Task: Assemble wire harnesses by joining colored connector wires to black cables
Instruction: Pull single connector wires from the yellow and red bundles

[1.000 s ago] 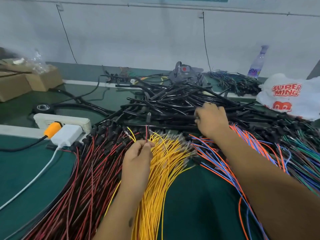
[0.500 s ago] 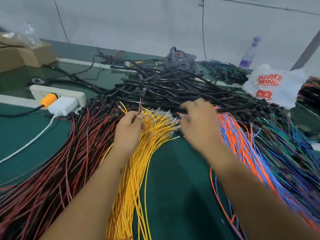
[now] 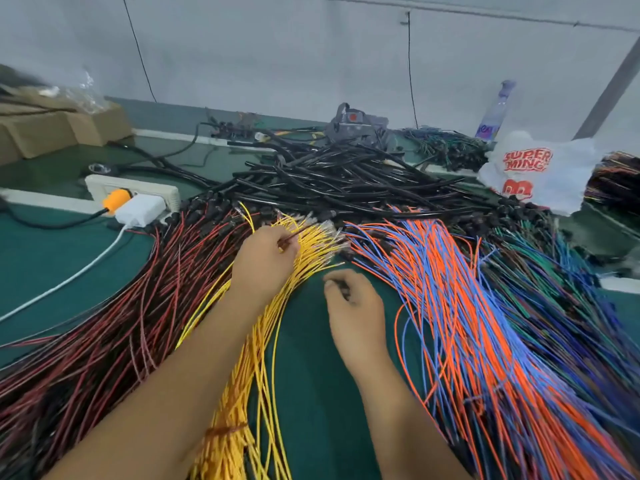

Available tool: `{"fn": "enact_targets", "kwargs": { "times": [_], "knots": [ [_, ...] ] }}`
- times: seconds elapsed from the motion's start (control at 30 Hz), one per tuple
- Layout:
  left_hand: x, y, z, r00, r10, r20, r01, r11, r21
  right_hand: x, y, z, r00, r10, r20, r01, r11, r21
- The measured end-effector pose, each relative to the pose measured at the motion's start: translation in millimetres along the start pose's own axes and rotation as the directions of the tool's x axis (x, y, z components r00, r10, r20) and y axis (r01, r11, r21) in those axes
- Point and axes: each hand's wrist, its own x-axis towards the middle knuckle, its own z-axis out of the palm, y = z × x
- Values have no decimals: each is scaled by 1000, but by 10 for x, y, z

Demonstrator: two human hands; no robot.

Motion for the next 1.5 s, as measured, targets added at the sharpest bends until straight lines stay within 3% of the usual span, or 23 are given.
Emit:
{"fn": "enact_targets", "kwargs": {
  "times": [0.07, 0.17, 0.23, 0.3, 0.37, 0.5, 0.63, 0.77, 0.9, 1.13, 1.37, 1.43, 1.5],
  "knots": [
    [-59, 114, -37, 1000, -21, 9, 22, 984, -175, 34, -10, -8, 998, 41, -46, -33, 988, 154],
    [-200, 367, -33, 965, 15, 263, 96, 910, -404, 97, -21, -50, 992, 92, -81, -54, 921, 386],
    [-329, 500, 29, 917, 13, 398, 206, 840, -502, 125, -12, -80, 989, 106, -106, -49, 897, 440],
    [-418, 546, 92, 909, -12, 416, 258, 801, -540, 137, 6, -92, 986, 119, -120, -51, 886, 462],
    [-435, 561, 109, 920, -6, 391, 227, 821, -523, 153, 21, -89, 985, 123, -122, -52, 880, 471],
    [-374, 556, 75, 953, 92, 288, -3, 955, -296, 195, 15, -82, 974, 146, -174, -47, 879, 475],
    [-417, 512, 54, 941, 97, 325, 3, 956, -292, 209, 19, -99, 972, 166, -166, -58, 855, 516],
    [-497, 503, 49, 864, 152, 479, 70, 908, -413, 227, 35, -177, 971, 206, -123, -108, 832, 544],
    [-514, 457, -11, 812, 198, 549, 54, 911, -409, 248, 28, -273, 958, 281, -52, -176, 723, 668],
    [-545, 372, -5, 888, 157, 431, 26, 921, -390, 257, 38, -323, 966, 252, 52, -168, 464, 870],
    [-577, 331, -39, 899, 225, 376, -149, 964, -220, 269, 30, -295, 987, 159, 19, -104, 545, 832],
    [-555, 359, -67, 926, 183, 330, -97, 960, -261, 253, 12, -290, 993, 117, 18, -83, 578, 812],
    [-507, 381, -83, 962, 86, 261, 12, 936, -353, 227, -7, -285, 995, 100, -15, -62, 722, 689]
  ]
}}
